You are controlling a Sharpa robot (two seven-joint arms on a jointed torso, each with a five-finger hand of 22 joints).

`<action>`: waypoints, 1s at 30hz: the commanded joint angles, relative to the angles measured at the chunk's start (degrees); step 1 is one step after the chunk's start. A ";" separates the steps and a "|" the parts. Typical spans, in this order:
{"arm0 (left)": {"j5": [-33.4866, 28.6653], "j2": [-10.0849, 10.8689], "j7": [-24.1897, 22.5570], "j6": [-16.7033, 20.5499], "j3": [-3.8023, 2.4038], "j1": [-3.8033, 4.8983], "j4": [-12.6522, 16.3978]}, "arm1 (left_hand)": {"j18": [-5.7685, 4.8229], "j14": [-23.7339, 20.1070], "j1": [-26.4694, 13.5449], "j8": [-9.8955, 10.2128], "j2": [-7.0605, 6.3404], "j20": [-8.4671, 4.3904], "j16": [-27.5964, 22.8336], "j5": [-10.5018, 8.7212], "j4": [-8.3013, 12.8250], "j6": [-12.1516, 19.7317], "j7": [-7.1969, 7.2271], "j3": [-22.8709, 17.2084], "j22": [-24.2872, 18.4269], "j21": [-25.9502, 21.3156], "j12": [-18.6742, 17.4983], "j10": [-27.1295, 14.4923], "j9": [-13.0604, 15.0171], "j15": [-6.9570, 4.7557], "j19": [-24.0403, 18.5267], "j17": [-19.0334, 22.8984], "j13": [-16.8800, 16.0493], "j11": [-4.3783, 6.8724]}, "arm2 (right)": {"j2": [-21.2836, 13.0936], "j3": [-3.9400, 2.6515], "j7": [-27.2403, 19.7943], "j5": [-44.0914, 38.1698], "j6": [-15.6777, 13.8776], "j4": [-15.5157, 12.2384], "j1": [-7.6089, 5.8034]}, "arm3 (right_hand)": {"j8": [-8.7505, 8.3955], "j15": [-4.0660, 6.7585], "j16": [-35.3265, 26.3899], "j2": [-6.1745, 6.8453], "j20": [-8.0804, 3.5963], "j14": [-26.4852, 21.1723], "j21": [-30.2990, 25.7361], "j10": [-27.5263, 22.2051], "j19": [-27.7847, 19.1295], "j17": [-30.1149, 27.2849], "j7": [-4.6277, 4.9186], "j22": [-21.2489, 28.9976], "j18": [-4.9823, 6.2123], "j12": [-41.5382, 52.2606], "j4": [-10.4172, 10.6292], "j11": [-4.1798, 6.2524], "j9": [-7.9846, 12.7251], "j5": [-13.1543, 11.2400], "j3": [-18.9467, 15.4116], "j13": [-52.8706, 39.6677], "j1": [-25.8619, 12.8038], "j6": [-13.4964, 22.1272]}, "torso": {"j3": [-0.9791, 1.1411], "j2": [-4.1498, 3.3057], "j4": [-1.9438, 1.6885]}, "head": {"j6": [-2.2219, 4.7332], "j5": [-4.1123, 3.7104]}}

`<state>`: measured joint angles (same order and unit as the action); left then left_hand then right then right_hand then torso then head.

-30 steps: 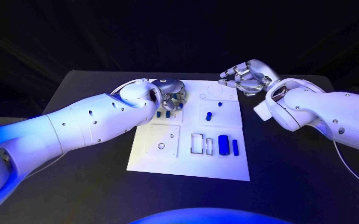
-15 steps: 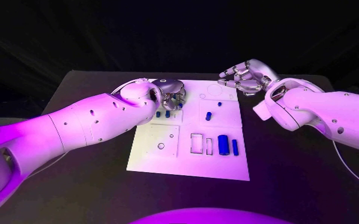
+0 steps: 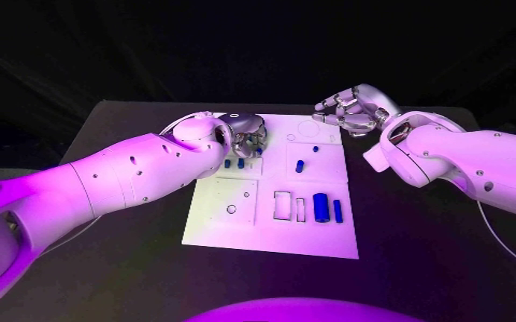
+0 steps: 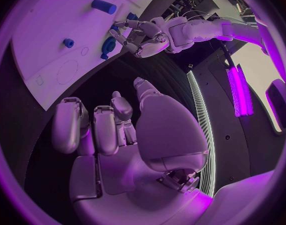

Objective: Assemble the parts on the task board

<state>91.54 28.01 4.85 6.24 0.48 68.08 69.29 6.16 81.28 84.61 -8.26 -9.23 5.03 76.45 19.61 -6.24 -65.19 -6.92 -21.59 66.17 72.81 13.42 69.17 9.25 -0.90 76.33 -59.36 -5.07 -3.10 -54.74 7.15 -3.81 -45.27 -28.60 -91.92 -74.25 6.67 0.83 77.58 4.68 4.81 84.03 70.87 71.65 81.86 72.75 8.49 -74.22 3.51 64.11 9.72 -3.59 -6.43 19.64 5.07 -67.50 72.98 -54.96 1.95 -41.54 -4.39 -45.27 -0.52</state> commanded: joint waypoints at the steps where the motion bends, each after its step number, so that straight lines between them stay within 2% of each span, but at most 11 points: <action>1: -1.16 0.08 -1.15 0.83 -0.01 -0.17 0.04 | -1.14 0.69 -0.82 0.44 0.06 -0.02 0.42 -0.25 0.84 -0.69 -0.07 -0.26 3.31 2.85 -1.19 0.98 -0.05 0.02 1.70 -0.02 -0.01 -0.12 | 0.08 -0.01 -0.65 -0.33 0.24 0.04 0.04 | 0.21 0.31 -0.32 -0.32 0.02 1.92 -0.32 0.14 -0.19 -0.05 -0.19 0.05 0.91 0.07 0.01 0.26 0.02 0.33 -0.24 -0.09 0.07 -0.19 | 0.02 0.01 -0.01 | 0.13 -0.06; 4: -1.70 0.42 -1.39 1.58 -0.12 -0.20 0.31 | -1.70 0.76 -1.27 0.99 0.11 0.06 0.46 -0.22 1.42 -1.04 -0.11 -0.52 6.39 5.51 -2.38 1.63 -0.21 0.11 2.84 0.30 -0.08 -0.19 | 0.10 -0.01 -0.66 -0.31 0.24 0.06 0.04 | 0.21 0.31 -0.32 -0.32 0.02 1.92 -0.32 0.14 -0.19 -0.05 -0.19 0.05 0.91 0.07 0.01 0.26 0.02 0.33 -0.24 -0.09 0.07 -0.19 | 0.00 0.00 -0.03 | 0.15 -0.07; 5: -1.96 0.61 -1.48 1.80 -0.15 -0.20 0.47 | -1.30 0.76 -1.46 1.18 0.09 0.09 0.48 -0.23 1.59 -1.14 -0.13 -0.56 5.07 4.64 -2.75 1.81 -0.26 0.11 1.67 0.42 -0.12 -0.13 | 0.11 -0.01 -0.67 -0.31 0.22 0.06 0.04 | 0.21 0.31 -0.32 -0.32 0.02 1.92 -0.32 0.14 -0.19 -0.05 -0.19 0.05 0.91 0.07 0.01 0.26 0.02 0.33 -0.24 -0.09 0.07 -0.19 | 0.01 -0.03 -0.03 | 0.12 0.04; 6: -2.20 0.83 -1.58 2.08 -0.18 -0.21 0.67 | -0.45 0.77 -1.68 1.34 0.06 0.09 0.50 -0.25 1.69 -1.21 -0.17 -0.55 1.78 2.21 -3.07 1.93 -0.31 0.07 -0.69 0.48 -0.14 -0.11 | 0.10 -0.01 -0.68 -0.30 0.20 0.06 0.05 | 0.21 0.31 -0.32 -0.32 0.02 1.92 -0.32 0.14 -0.19 -0.05 -0.19 0.05 0.91 0.07 0.01 0.26 0.02 0.33 -0.24 -0.09 0.07 -0.19 | 0.03 -0.06 -0.01 | 0.14 0.05; 8: -2.65 1.30 -1.79 2.73 -0.24 -0.22 1.14 | -0.14 0.78 -1.85 1.54 0.13 0.07 0.55 -0.24 1.83 -1.31 -0.16 -0.62 0.41 0.97 -3.46 2.08 -0.37 0.06 -1.74 0.50 -0.19 -0.17 | 0.09 -0.01 -0.68 -0.30 0.17 0.08 0.05 | 0.24 0.32 -0.34 -0.32 0.01 1.93 -0.38 0.18 -0.19 -0.06 -0.20 0.09 0.92 0.08 0.04 0.27 0.01 0.33 -0.28 -0.06 0.02 -0.23 | 0.02 -0.07 -0.01 | 0.13 -0.04; 10: -3.15 1.86 -1.94 3.32 -0.36 -0.22 1.75 | -0.12 0.82 -1.85 1.58 0.12 0.06 0.61 -0.24 1.88 -1.32 -0.17 -0.63 0.32 0.86 -3.53 2.10 -0.38 0.05 -1.80 0.39 -0.19 -0.18 | 0.10 -0.01 -0.68 -0.30 0.19 0.13 0.06 | 0.24 0.32 -0.34 -0.32 0.01 1.93 -0.38 0.18 -0.19 -0.06 -0.20 0.09 0.92 0.08 0.04 0.27 0.01 0.33 -0.28 -0.06 0.02 -0.23 | -0.02 -0.04 -0.05 | 0.17 -0.07; 12: -3.64 2.43 -2.02 3.71 -0.65 -0.22 2.39 | -0.18 0.90 -1.84 1.62 0.12 0.05 0.74 -0.23 1.93 -1.34 -0.18 -0.66 0.54 0.98 -3.60 2.13 -0.39 0.04 -1.65 0.11 -0.20 -0.18 | 0.14 -0.01 -0.68 -0.28 0.25 0.21 0.09 | 0.24 0.33 -0.11 -0.32 0.01 2.00 -0.07 0.57 -0.05 0.26 -0.20 -0.17 0.85 0.62 0.05 0.27 0.01 0.33 -0.28 -0.53 0.02 -0.24 | -0.03 0.01 -0.05 | -0.20 0.24; 16: -4.56 3.41 -2.05 4.08 -1.13 -0.22 3.51 | -0.32 1.03 -2.00 1.73 -0.01 -0.03 0.95 -0.25 1.95 -1.29 -0.27 -0.59 1.12 1.34 -3.75 2.13 -0.43 0.09 -1.23 -0.32 -0.21 -0.25 | 0.20 -0.01 -0.65 -0.25 0.31 0.28 0.14 | 0.24 0.33 -0.03 -0.32 0.01 2.03 -0.01 0.73 -0.03 0.37 -0.20 -0.22 0.83 0.85 0.05 0.27 0.01 0.34 -0.28 -0.73 0.02 -0.24 | -0.01 0.04 -0.05 | -0.13 0.57; 18: -4.98 4.03 -2.00 4.11 -1.40 -0.21 4.20 | -0.35 1.05 -2.03 1.75 -0.03 -0.04 0.97 -0.25 1.95 -1.29 -0.29 -0.58 1.21 1.40 -3.77 2.13 -0.44 0.10 -1.16 -0.36 -0.21 -0.26 | 0.20 -0.01 -0.64 -0.24 0.30 0.31 0.17 | 0.24 0.33 -0.03 -0.32 0.01 2.03 -0.01 0.73 -0.03 0.37 -0.20 -0.22 0.83 0.85 0.05 0.27 0.01 0.34 -0.28 -0.73 0.02 -0.24 | -0.03 0.07 -0.16 | -0.14 0.52; 21: -5.70 5.43 -1.64 3.68 -1.84 -0.15 5.49 | -0.40 1.08 -2.03 1.75 -0.03 -0.04 1.01 -0.25 1.96 -1.29 -0.29 -0.58 1.42 1.54 -3.78 2.13 -0.44 0.10 -1.02 -0.47 -0.21 -0.26 | 0.16 -0.01 -0.61 -0.24 0.32 0.33 0.22 | 0.24 0.33 -0.03 -0.32 0.01 2.03 -0.01 0.73 -0.03 0.37 -0.20 -0.22 0.83 0.85 0.05 0.27 0.01 0.34 -0.28 -0.73 0.02 -0.24 | -0.03 0.05 -0.14 | 0.02 0.56; 30: -7.20 8.18 -0.88 3.09 -2.16 -0.09 6.70 | -0.45 1.11 -2.05 1.76 -0.05 -0.05 1.05 -0.24 1.97 -1.29 -0.30 -0.57 1.59 1.65 -3.80 2.15 -0.44 0.11 -0.90 -0.55 -0.22 -0.27 | -0.08 -0.01 -0.55 -0.26 0.32 0.26 0.29 | 0.26 0.33 -0.15 -0.33 0.00 2.00 -0.10 0.70 -0.05 0.21 -0.21 -0.14 0.85 0.77 0.05 0.28 0.01 0.34 -0.28 -0.65 0.02 -0.26 | -0.03 -0.06 -0.17 | 0.22 0.45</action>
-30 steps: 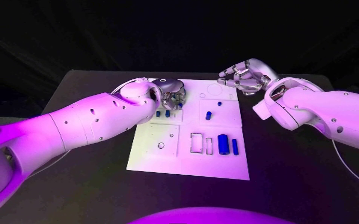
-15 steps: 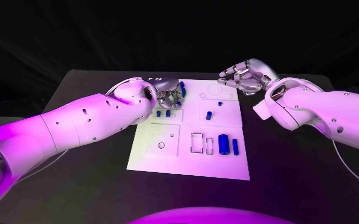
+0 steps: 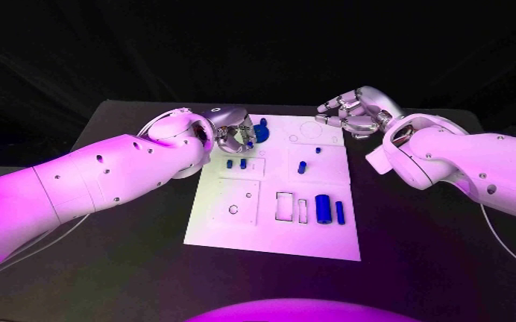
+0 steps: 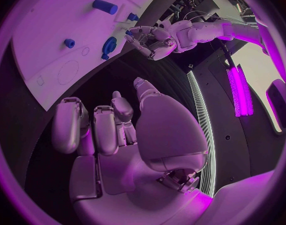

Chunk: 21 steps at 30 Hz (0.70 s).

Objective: Assemble the parts on the task board

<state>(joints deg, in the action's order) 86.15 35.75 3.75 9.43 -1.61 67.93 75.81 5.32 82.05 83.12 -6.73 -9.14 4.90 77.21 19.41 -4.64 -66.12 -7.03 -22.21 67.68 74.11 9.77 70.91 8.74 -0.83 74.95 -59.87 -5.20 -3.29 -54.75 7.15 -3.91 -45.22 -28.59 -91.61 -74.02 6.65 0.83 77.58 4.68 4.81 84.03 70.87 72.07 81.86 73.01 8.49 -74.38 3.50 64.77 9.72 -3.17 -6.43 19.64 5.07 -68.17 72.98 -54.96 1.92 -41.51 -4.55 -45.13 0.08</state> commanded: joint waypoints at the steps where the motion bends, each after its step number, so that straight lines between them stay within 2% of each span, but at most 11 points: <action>1: -1.88 0.64 0.30 -0.21 -0.08 0.07 0.13 | 0.37 0.33 -0.56 0.24 -0.15 0.08 0.27 -0.04 0.38 -0.37 -0.19 0.05 0.13 0.39 -0.17 0.41 0.07 0.04 0.53 0.02 -0.09 -0.07 | -0.09 -0.01 -0.44 -0.31 0.30 -0.06 0.07 | 0.28 0.33 -0.15 -0.33 0.00 2.00 -0.11 0.29 -0.06 -0.05 -0.21 0.02 0.86 0.11 0.05 -0.13 0.01 0.34 -0.28 0.03 0.02 -0.26 | 0.03 -0.09 0.04 | 0.06 -0.14; 8: -2.58 1.40 0.41 -0.62 -0.10 0.04 -0.31 | 0.37 0.34 -0.59 0.27 -0.21 0.07 0.28 -0.04 0.40 -0.36 -0.21 0.06 0.12 0.37 -0.22 0.41 0.06 0.05 0.54 0.02 -0.10 -0.08 | -0.14 -0.01 -0.42 -0.32 0.29 -0.11 0.08 | 0.28 0.33 -0.15 -0.33 0.00 2.00 -0.11 0.29 -0.06 -0.05 -0.21 0.02 0.86 0.11 0.05 -0.13 0.01 0.34 -0.28 0.03 0.02 -0.26 | 0.06 -0.12 0.16 | -0.07 0.19; 21: -2.89 1.51 1.03 -1.70 -0.09 0.03 -1.30 | 0.34 0.32 -0.60 0.30 -0.22 0.06 0.25 -0.04 0.42 -0.35 -0.22 0.06 0.21 0.43 -0.25 0.42 0.05 0.05 0.61 0.12 -0.10 -0.09 | -0.12 -0.01 -0.40 -0.33 0.28 -0.09 0.08 | 0.28 0.33 -0.15 -0.33 0.00 2.00 -0.11 0.29 -0.06 -0.05 -0.21 0.02 0.86 0.11 0.05 -0.13 0.01 0.34 -0.28 0.03 0.02 -0.26 | 0.07 -0.03 0.18 | -0.09 0.09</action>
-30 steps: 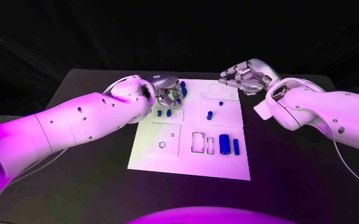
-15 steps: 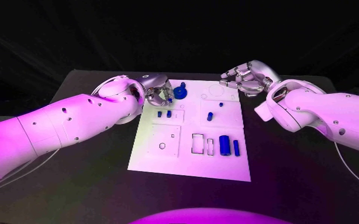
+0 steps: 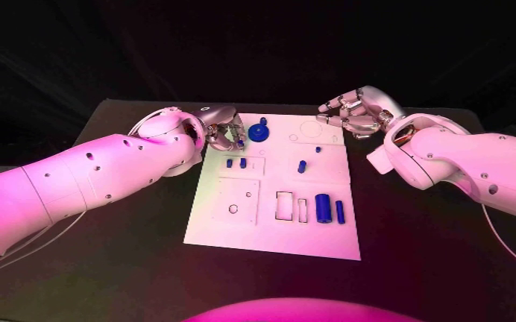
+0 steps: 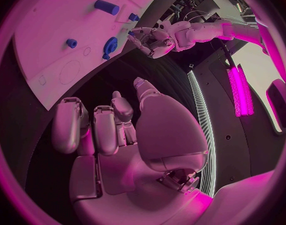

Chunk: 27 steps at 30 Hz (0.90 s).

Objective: Assemble the parts on the task board

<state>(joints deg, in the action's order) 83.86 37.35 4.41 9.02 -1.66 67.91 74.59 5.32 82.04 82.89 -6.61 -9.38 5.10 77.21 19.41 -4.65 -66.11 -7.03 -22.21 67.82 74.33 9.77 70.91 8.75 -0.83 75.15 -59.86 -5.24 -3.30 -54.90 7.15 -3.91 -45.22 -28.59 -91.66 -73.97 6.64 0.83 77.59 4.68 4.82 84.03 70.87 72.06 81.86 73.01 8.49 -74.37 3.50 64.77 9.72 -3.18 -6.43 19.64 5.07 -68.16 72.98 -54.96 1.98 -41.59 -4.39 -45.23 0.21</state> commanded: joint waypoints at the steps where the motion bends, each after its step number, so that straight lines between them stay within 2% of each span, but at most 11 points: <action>1: -0.59 -0.09 0.40 -1.45 -0.04 0.05 -0.11 | 0.33 0.31 -0.35 0.19 0.02 -0.14 0.23 -0.03 0.43 -0.36 -0.23 0.06 0.10 0.22 -0.26 0.42 0.03 0.05 0.43 0.16 -0.07 -0.08 | 0.03 -0.01 -0.40 -0.34 0.28 -0.04 0.03 | 0.28 0.33 -0.15 -0.33 0.00 2.00 -0.10 0.29 -0.06 -0.05 -0.21 0.01 0.86 0.11 0.05 -0.13 0.01 0.35 -0.29 0.01 0.02 -0.26 | 0.01 0.04 0.01 | 0.00 -0.05; 20: -0.60 -0.78 0.91 -3.16 0.00 0.01 -0.83 | 0.32 0.30 -0.45 0.24 0.01 -0.14 0.21 -0.05 0.41 -0.37 -0.25 0.08 0.08 0.19 -0.33 0.46 0.01 0.06 0.45 0.21 -0.09 -0.11 | 0.13 -0.01 -0.46 -0.34 0.23 -0.06 0.04 | 0.31 0.36 -0.18 -0.34 -0.02 2.03 -0.23 0.39 -0.06 -0.05 -0.23 0.10 0.87 0.17 0.03 -0.11 0.02 0.38 -0.30 0.01 0.06 -0.28 | -0.01 -0.02 0.03 | 0.09 -0.03; 27: -0.61 -1.62 0.63 -2.98 0.11 -0.06 -2.01 | 0.34 0.26 -0.67 0.33 -0.04 -0.15 0.15 -0.08 0.33 -0.35 -0.28 0.17 -0.07 0.07 -0.44 0.48 -0.02 0.09 0.40 0.36 -0.11 -0.14 | 0.18 -0.01 -0.44 -0.34 0.25 -0.08 0.04 | 0.31 0.36 -0.18 -0.34 -0.02 2.03 -0.23 0.39 -0.06 -0.05 -0.23 0.10 0.87 0.17 0.03 -0.11 0.02 0.38 -0.30 0.01 0.06 -0.28 | -0.01 -0.02 0.02 | 0.11 0.03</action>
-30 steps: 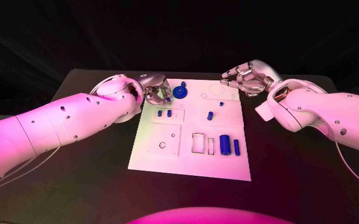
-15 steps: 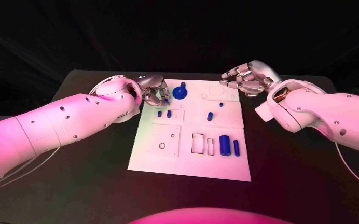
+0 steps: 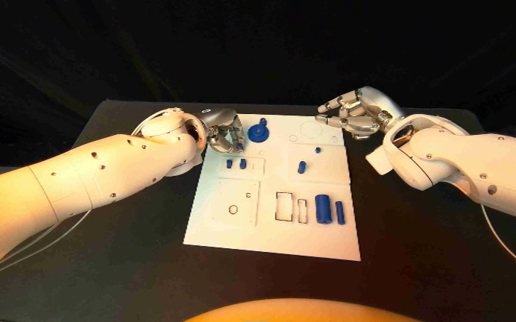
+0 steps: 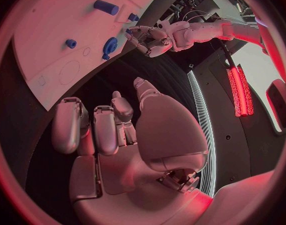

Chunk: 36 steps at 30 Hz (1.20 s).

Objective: Assemble the parts on the task board

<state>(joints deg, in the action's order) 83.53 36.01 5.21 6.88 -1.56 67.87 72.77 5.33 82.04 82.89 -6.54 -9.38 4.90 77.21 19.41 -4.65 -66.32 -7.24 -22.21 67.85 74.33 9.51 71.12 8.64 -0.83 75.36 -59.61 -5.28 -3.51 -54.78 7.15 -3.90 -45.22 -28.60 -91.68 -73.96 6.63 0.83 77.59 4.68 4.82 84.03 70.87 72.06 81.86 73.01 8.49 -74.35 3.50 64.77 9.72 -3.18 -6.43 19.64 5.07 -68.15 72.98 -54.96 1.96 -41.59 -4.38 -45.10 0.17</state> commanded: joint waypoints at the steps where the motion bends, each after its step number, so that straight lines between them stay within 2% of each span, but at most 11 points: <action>1: -0.27 -0.36 -0.19 -0.85 0.02 -0.02 -0.26 | 0.34 0.27 -0.67 0.26 -0.04 0.06 0.15 -0.08 0.33 -0.14 -0.06 0.17 -0.10 0.07 -0.18 0.27 0.09 0.09 0.20 0.11 -0.06 0.07 | 0.07 -0.01 -0.43 -0.34 0.26 -0.07 0.04 | 0.32 0.36 -0.18 -0.34 -0.02 2.03 -0.23 0.39 -0.06 -0.05 -0.23 0.08 0.88 0.17 0.03 -0.11 0.02 0.38 -0.30 0.00 0.06 -0.28 | 0.00 -0.03 -0.01 | -0.03 0.07; 10: -0.07 -0.66 0.06 -1.85 0.04 -0.04 -0.47 | 0.34 0.28 -0.68 0.28 -0.05 0.06 0.18 -0.08 0.34 -0.13 -0.06 0.17 -0.13 0.04 -0.21 0.28 0.08 0.09 0.19 0.05 -0.07 0.07 | 0.06 -0.01 -0.30 -0.47 0.20 -0.08 0.04 | 0.32 0.36 -0.18 -0.34 -0.02 2.03 -0.23 0.39 -0.06 -0.05 -0.23 0.08 0.88 0.17 0.03 -0.11 0.02 0.38 -0.30 0.00 0.06 -0.28 | 0.04 0.01 -0.01 | -0.16 0.09; 19: 0.04 -0.64 0.22 -2.50 0.04 -0.05 -0.39 | 0.28 0.06 -0.67 0.26 0.03 0.09 -0.17 -0.13 0.41 -0.33 0.07 0.17 0.01 0.12 -0.22 0.51 0.10 0.04 0.34 0.90 -0.16 0.17 | 0.03 -0.01 -0.27 -0.49 0.26 -0.04 0.04 | 0.32 0.36 -0.18 -0.34 -0.02 2.03 -0.23 0.39 -0.06 -0.05 -0.23 0.08 0.88 0.17 0.03 -0.11 0.02 0.38 -0.30 0.00 0.06 -0.28 | -0.01 0.01 0.02 | -0.19 0.07; 36: 0.14 -0.47 0.57 -2.16 0.05 -0.07 -0.38 | 0.35 0.30 -0.81 0.58 -0.07 0.05 0.23 -0.17 0.54 -0.16 -0.08 0.27 -0.33 -0.20 -0.61 0.43 -0.03 0.05 0.26 0.00 -0.26 0.08 | 0.12 -0.01 -0.27 -0.49 0.30 0.09 0.11 | 0.32 0.36 -0.18 -0.34 -0.02 2.03 -0.23 0.39 -0.06 -0.05 -0.23 0.08 0.88 0.17 0.03 -0.11 0.02 0.38 -0.30 0.00 0.06 -0.28 | 0.00 0.01 -0.01 | -0.25 0.18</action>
<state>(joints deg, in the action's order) 83.56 35.54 5.48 5.48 -1.53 67.83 72.36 5.33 82.03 82.67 -6.25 -9.59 4.91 77.21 19.41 -4.50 -66.52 -7.02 -22.05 67.63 74.33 9.11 71.32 8.67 -0.83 75.35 -59.52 -5.57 -3.30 -54.73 7.15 -3.87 -45.26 -28.59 -91.61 -73.90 6.63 0.83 77.59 4.68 4.82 84.03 70.87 72.06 81.86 73.01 8.49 -74.34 3.50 64.77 9.72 -3.18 -6.43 19.64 5.07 -68.13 72.98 -54.96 1.97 -41.58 -4.41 -45.35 0.31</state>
